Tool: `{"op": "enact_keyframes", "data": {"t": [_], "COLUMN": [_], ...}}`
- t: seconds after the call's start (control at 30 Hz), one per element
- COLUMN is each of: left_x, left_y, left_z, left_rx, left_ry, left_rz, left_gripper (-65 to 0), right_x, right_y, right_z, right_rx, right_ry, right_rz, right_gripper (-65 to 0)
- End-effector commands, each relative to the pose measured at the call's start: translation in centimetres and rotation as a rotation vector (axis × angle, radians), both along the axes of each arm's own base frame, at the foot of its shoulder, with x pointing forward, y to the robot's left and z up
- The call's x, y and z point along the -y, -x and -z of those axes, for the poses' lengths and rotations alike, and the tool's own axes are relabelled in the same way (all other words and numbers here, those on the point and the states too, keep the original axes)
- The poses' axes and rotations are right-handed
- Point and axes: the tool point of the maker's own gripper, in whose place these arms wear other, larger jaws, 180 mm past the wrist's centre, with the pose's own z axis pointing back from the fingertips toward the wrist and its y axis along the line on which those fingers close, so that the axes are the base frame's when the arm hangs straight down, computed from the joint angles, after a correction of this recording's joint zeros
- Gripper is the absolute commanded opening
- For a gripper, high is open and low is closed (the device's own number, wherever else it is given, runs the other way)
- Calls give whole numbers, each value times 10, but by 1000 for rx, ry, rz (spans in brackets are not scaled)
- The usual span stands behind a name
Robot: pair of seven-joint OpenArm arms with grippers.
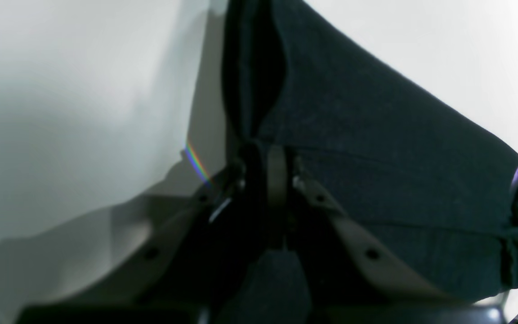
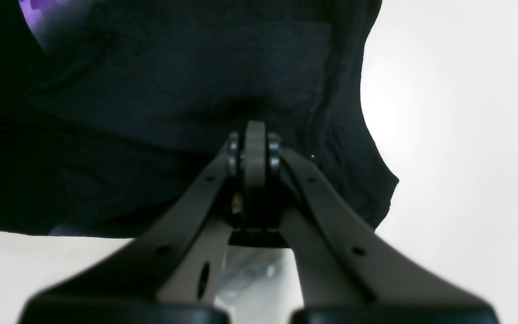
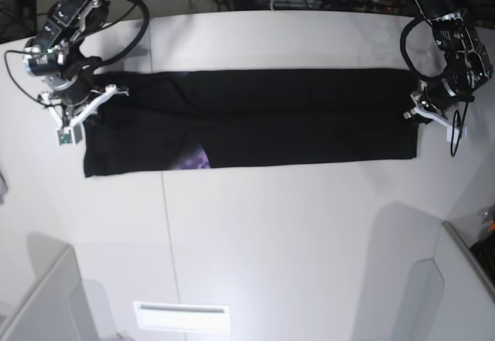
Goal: Fold the T-shirt properly
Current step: 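Release the strip end with the left gripper and lift it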
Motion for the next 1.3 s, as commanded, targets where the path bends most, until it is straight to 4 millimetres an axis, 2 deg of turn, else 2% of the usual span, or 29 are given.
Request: {"op": "enact_keyframes", "data": {"t": [0.0, 0.17, 0.33, 0.43, 0.7, 0.87, 0.97, 1.1, 1.27], "left_x": [-11, -25, -36, -44, -32, -11, 14, 42, 66], "left_y": [-7, -2, -10, -6, -8, -6, -7, -5, -6], "left_z": [-11, -2, -10, -12, -53, -67, -71, -66, -58], "left_rx": [29, -42, 21, 20, 109, 146, 166, 174, 167], "left_ry": [-40, -169, -212, -236, -347, -357, -356, -325, -283], "left_rz": [1, 23, -12, -11, 54, 54, 122, 172, 204], "left_gripper": [-650, -650, -650, -650, -650, -650, -650, -650, -650], "right_x": [3, 3, 3, 4, 3, 3, 3, 3, 3], "right_y": [-8, -8, -8, -7, -8, -10, -11, -11, -11], "right_z": [-13, -13, -13, -13, -13, -14, -15, -15, -15], "right_rx": [53, 53, 51, 51, 53, 57, 59, 59, 59], "right_ry": [10, 10, 10, 11, 10, 10, 10, 10, 10], "right_rz": [-4, -2, -2, 1, -4, -3, -3, -3, -3], "right_gripper": [-650, -650, -650, -650, -650, -650, -650, -650, -650]}}
